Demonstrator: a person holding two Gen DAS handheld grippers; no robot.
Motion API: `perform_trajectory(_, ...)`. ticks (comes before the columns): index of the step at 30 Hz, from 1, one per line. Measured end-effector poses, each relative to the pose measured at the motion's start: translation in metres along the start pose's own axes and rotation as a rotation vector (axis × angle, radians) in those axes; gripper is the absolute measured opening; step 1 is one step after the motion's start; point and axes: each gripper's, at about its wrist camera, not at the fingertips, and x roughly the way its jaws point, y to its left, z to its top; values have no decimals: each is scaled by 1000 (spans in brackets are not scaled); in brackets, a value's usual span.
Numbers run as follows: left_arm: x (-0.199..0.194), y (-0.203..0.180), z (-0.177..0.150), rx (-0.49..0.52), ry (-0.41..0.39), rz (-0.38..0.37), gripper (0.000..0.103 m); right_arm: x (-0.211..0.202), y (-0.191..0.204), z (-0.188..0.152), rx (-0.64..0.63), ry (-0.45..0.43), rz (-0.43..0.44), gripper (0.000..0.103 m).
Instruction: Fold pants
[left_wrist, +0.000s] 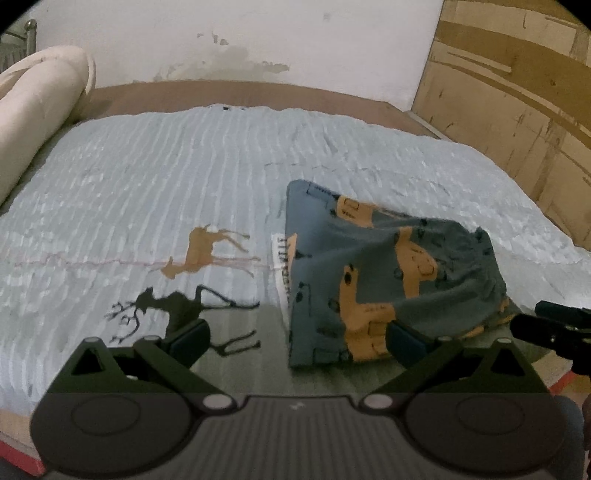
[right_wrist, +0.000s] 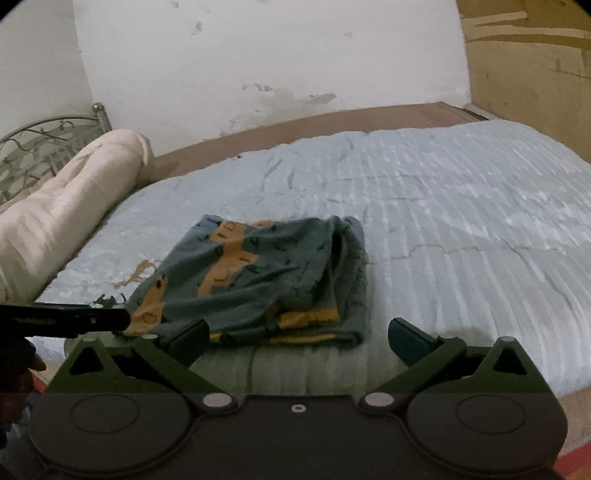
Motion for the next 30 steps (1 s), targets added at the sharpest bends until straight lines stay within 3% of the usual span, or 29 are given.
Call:
perform_trajectory(14,40,0,38,-50,-9,6,103,36,-27,28,-23,-27,45,102)
perform_trajectory(23,71,2,60,-23,11,13,103,86,-46,61,-2,22,68,102)
perform_trajectory(30,80,5,59,-23,28,1,103,108,-49,65,14,59,122,102)
